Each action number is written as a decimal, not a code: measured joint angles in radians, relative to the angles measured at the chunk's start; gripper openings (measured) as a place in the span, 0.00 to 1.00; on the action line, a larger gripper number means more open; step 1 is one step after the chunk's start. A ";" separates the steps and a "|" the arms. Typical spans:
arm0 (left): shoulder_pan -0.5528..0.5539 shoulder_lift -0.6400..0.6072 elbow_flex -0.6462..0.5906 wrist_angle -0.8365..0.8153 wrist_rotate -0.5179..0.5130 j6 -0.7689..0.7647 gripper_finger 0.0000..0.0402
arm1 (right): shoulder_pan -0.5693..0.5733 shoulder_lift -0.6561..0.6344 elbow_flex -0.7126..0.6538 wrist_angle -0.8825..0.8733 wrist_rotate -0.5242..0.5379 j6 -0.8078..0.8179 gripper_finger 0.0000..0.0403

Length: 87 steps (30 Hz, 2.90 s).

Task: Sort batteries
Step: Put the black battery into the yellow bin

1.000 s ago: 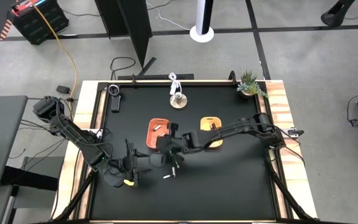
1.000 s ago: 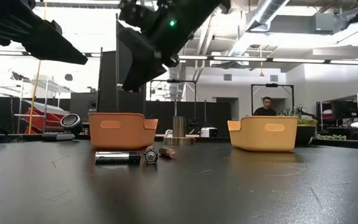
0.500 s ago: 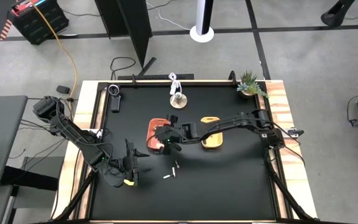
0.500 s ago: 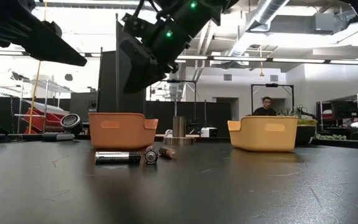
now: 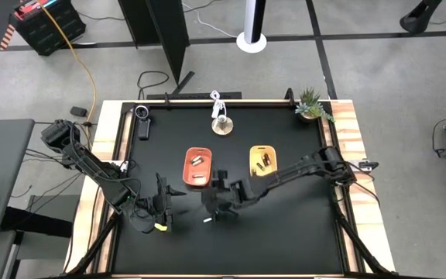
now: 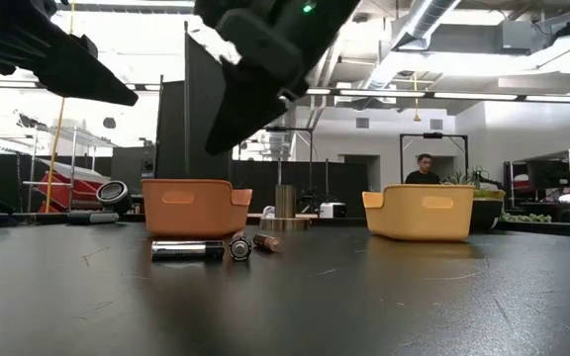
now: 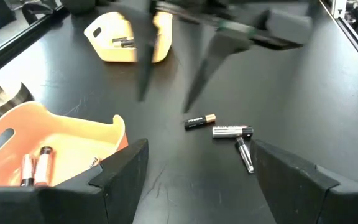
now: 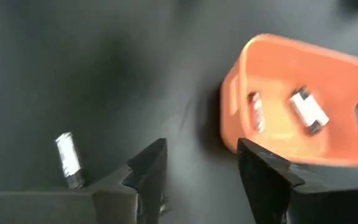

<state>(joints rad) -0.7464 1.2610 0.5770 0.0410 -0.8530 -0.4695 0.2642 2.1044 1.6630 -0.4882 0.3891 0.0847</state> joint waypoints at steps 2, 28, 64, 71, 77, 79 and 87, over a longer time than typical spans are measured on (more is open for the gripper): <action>0.000 0.000 0.000 -0.001 0.000 -0.005 0.69 | 0.029 0.000 0.000 -0.041 0.012 0.047 0.50; 0.000 0.000 0.000 -0.003 0.001 -0.006 0.69 | 0.062 0.010 -0.162 -0.005 -0.014 0.440 0.49; 0.000 0.000 0.000 -0.002 0.001 -0.006 0.69 | 0.061 0.011 -0.164 0.032 -0.014 0.449 0.49; 0.000 0.000 0.000 -0.002 0.001 -0.007 0.69 | 0.059 0.011 -0.163 0.026 0.011 0.446 0.49; 0.000 0.000 0.000 -0.002 0.001 -0.008 0.69 | 0.059 0.011 -0.163 0.026 0.032 0.457 0.49; 0.000 0.000 0.000 -0.002 0.001 -0.008 0.69 | 0.059 0.011 -0.163 0.026 0.043 0.458 0.49; 0.000 0.000 0.000 -0.002 0.002 -0.010 0.69 | 0.063 0.011 -0.163 0.025 0.061 0.458 0.49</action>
<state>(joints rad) -0.7465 1.2610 0.5771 0.0394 -0.8513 -0.4791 0.3275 2.1155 1.4998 -0.4627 0.4498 0.5430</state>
